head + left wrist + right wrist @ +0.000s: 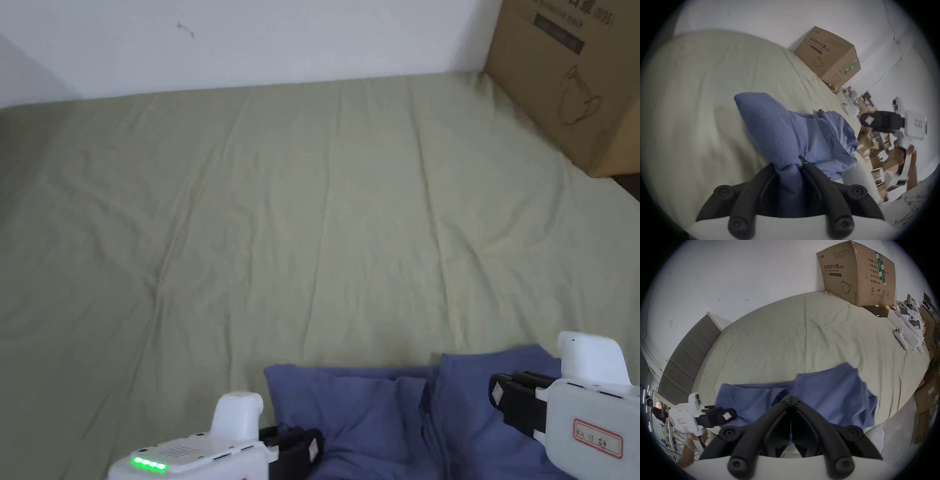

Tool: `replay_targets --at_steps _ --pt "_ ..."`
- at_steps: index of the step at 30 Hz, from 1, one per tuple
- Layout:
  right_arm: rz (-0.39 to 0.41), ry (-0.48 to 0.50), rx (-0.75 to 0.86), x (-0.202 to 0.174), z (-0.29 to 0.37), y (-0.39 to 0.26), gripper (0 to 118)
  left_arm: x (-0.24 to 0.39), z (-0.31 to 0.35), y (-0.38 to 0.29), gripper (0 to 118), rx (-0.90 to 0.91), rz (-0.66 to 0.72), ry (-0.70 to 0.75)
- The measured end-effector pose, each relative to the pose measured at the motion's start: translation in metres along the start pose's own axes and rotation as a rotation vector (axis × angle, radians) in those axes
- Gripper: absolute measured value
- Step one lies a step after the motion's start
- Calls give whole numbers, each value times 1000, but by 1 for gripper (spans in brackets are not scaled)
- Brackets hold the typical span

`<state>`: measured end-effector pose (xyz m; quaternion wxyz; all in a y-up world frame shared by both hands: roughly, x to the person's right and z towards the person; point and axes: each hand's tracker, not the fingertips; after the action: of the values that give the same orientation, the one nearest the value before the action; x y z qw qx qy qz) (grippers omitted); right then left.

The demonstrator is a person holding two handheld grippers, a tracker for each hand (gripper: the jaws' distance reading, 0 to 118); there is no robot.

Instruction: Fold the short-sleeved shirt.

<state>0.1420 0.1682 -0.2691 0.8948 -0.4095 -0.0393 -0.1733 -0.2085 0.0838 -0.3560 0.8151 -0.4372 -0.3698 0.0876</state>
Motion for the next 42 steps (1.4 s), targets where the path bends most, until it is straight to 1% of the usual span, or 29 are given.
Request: replay_targets --at_steps 2,5,6,8,11,14,17,21,25,28,29,31,32,34,35,37,39,41,42 --pt "2 4 1 -2 -2 2 0 -15 25 0 12 0 3 41" --pt "0 24 2 -4 -6 3 0 -49 65 -5 12 10 84 129" --pt "2 30 3 -4 -7 2 0 -57 77 -7 12 10 102 188" --pt "2 40 1 -3 -9 1 0 -66 94 -7 12 11 116 259" --pt "-14 55 -4 3 -12 -2 0 -56 106 1 12 35 160 240" --pt "-45 63 -3 13 -11 -3 0 -16 101 23 12 39 110 240" --pt "-71 62 5 29 -8 -3 0 32 82 50 12 39 59 225" --pt "-108 46 23 51 0 -5 0 105 33 68 12 4 -136 192" --pt "-156 20 31 75 5 -9 0 150 -40 63 12 -90 -186 72" --pt "-207 -6 31 91 8 -15 0 165 -97 51 15 -156 -200 54" --pt "-229 -9 30 97 9 -17 0 166 -114 47 25 -206 -213 55" --pt "-260 -12 28 105 12 -20 0 167 -128 46 57 -289 -179 89" --pt "-269 -14 28 109 13 -22 0 167 -124 46 68 -278 -164 75" --pt "-265 -27 28 112 14 -24 0 164 -104 53 70 -222 -137 15" --pt "-260 -33 27 113 14 -24 0 161 -93 58 71 -206 -122 8" --pt "-251 -36 21 113 12 -25 0 154 -69 66 74 -157 -79 24" --pt "-254 -26 20 112 11 -25 0 142 -46 76 73 -110 -31 54" --pt "-263 -7 22 110 10 -25 0 132 -30 81 70 -83 2 69" --pt "-265 2 23 109 8 -25 0 129 -26 82 63 -65 0 70"
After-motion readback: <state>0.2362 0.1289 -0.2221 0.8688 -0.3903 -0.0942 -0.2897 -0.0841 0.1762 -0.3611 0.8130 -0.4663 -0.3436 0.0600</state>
